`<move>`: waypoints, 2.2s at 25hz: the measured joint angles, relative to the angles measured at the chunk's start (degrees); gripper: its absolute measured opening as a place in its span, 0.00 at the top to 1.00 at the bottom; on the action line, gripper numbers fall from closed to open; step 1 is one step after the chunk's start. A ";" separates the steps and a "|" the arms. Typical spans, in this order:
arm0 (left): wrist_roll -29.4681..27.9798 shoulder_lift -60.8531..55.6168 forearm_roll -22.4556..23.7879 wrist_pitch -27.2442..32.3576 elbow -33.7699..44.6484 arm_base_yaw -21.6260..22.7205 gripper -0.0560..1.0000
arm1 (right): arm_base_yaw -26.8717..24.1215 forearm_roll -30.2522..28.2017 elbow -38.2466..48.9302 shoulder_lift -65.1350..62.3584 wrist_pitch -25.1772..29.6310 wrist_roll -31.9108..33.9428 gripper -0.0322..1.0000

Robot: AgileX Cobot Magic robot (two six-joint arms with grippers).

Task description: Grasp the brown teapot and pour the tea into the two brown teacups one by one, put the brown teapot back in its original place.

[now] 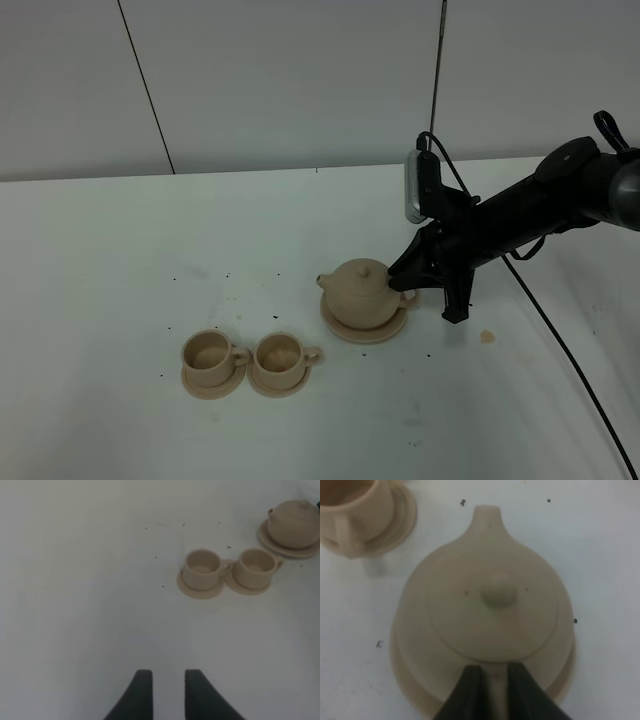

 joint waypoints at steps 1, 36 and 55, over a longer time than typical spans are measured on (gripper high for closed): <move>0.00 0.00 0.00 0.00 0.00 0.00 0.73 | 0.00 0.11 0.00 0.00 0.00 0.00 0.87; 0.00 0.00 0.00 0.00 0.00 0.00 0.73 | -0.68 2.24 0.00 -1.06 1.23 -0.14 0.87; 0.00 0.00 0.00 0.00 0.00 0.00 0.73 | -0.68 3.42 0.00 -0.30 2.48 0.49 0.87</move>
